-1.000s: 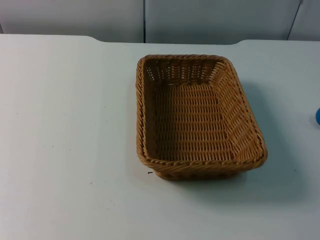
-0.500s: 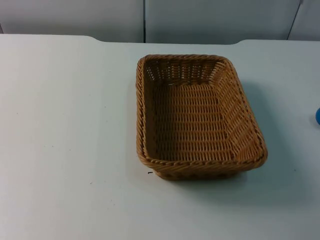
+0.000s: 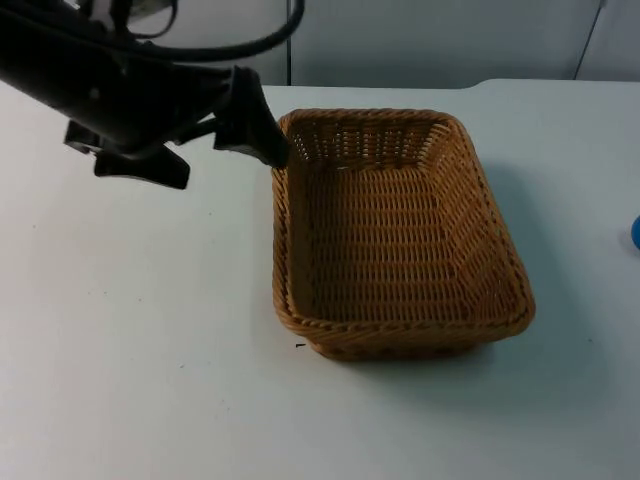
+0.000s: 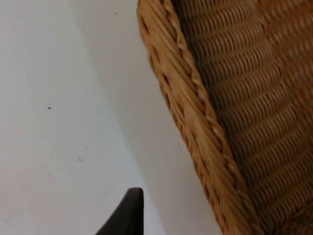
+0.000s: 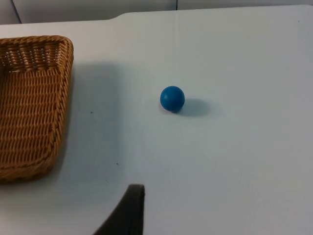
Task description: Pick up the basket with the left hand and place the ball into the basket with the right hand.
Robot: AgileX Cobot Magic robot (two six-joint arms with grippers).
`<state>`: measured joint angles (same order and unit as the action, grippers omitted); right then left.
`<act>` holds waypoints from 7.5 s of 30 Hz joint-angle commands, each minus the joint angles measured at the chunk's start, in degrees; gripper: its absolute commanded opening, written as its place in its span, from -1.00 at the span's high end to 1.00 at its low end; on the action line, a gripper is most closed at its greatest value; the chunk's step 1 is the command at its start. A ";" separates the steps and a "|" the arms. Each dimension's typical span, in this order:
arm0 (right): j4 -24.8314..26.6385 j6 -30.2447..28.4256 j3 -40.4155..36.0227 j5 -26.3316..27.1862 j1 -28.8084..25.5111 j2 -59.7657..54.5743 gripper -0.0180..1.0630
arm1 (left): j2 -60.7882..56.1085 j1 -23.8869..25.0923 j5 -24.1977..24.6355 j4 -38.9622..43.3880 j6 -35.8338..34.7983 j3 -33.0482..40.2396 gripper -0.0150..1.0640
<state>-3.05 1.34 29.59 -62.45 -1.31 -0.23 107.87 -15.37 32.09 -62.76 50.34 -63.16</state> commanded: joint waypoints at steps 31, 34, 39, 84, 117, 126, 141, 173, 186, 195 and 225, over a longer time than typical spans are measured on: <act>0.09 0.15 -0.45 0.64 -0.41 0.23 -0.97 | 19.49 -3.67 0.65 -1.14 -5.95 -16.29 -0.36; 0.09 0.15 -0.45 0.64 -0.41 0.23 -0.97 | 20.54 -3.67 0.65 -1.36 -5.95 -16.43 -0.36; 0.09 0.15 -0.45 0.64 -0.41 0.23 -0.97 | 22.83 -3.75 2.25 -1.37 -9.21 -18.23 -0.36; 0.11 0.19 -0.45 0.64 -0.41 0.23 -0.96 | 14.45 -4.57 -1.99 8.35 -34.43 -15.16 0.98; -0.04 0.19 0.96 0.04 -0.41 0.23 -0.95 | -14.64 8.38 0.29 9.40 -25.42 15.88 0.98; -2.72 0.34 12.27 -0.96 -0.41 -15.00 -0.93 | -14.64 8.38 0.68 9.40 -25.18 15.88 0.98; -2.03 0.20 16.53 14.92 -0.41 -46.61 -0.26 | -14.64 8.38 2.29 9.40 -23.57 15.88 0.98; 5.93 -14.93 46.69 16.09 -2.83 -109.35 -0.32 | -14.64 8.38 2.72 9.14 -22.23 15.88 0.98; 6.37 -15.22 47.00 23.97 -2.83 -118.35 -0.40 | -14.64 8.38 2.72 9.14 -22.23 15.88 0.98; 8.37 -15.35 51.37 23.59 -2.68 -124.15 -0.38 | -14.64 8.38 2.48 8.96 -22.23 15.88 0.98; 9.56 -15.23 54.13 16.43 -2.31 -120.77 0.97 | -14.64 8.38 2.06 8.73 -22.23 15.88 0.98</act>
<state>5.89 -13.72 82.93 -44.82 -3.79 -122.73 93.97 -7.11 33.93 -52.44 28.30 -47.27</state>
